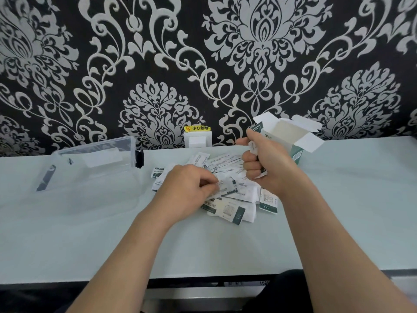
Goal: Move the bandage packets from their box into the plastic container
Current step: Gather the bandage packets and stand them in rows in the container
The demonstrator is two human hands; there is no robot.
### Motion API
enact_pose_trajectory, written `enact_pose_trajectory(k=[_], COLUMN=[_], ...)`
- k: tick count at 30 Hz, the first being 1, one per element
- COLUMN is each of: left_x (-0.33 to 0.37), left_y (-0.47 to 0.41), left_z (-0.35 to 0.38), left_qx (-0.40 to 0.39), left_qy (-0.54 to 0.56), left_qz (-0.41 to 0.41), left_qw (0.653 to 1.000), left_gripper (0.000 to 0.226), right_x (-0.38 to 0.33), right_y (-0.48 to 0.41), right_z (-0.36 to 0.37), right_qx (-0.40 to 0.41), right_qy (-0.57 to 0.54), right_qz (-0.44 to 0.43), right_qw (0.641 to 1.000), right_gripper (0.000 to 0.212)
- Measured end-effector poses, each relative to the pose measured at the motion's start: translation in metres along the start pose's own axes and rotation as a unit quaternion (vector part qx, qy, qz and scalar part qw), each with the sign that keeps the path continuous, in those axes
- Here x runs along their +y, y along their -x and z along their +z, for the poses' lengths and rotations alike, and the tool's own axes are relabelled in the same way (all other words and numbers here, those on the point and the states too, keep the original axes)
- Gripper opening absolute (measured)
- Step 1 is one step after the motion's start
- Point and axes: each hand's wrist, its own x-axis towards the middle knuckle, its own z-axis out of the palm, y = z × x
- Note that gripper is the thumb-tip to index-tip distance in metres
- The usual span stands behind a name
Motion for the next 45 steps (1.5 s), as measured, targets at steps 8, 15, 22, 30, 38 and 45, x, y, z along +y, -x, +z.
enact_pose_trajectory(k=[8,15,22,30,38,45], left_x=[0.008,0.007,0.005,0.015,0.015,0.013], left_y=[-0.004,-0.008,-0.007,-0.011,-0.01,-0.021], left_z=[-0.012,-0.012,-0.019,0.007,0.008,0.037], left_qx=[0.136,0.173,0.367,0.174,0.007,-0.03], left_qy=[0.394,0.472,0.083,0.017,0.03,-0.145], left_qz=[-0.11,-0.165,-0.032,0.006,0.031,0.077], left_qw=[0.903,0.849,0.926,0.985,0.999,0.986], left_gripper=[0.012,0.017,0.014,0.018,0.031,0.047], right_x=[0.008,0.021,0.024,0.035,0.008,0.007], right_y=[0.013,0.02,0.015,0.008,-0.003,-0.013], right_z=[0.023,0.062,0.065,0.072,0.017,-0.006], right_qx=[-0.172,-0.137,-0.07,-0.082,0.08,0.094], right_qy=[0.028,-0.11,-0.149,-0.077,0.029,0.125], right_qz=[-0.042,-0.076,-0.025,-0.024,-0.062,-0.062], right_qw=[0.984,0.981,0.986,0.993,0.994,0.986], right_gripper=[0.023,0.01,0.026,0.035,0.012,0.01])
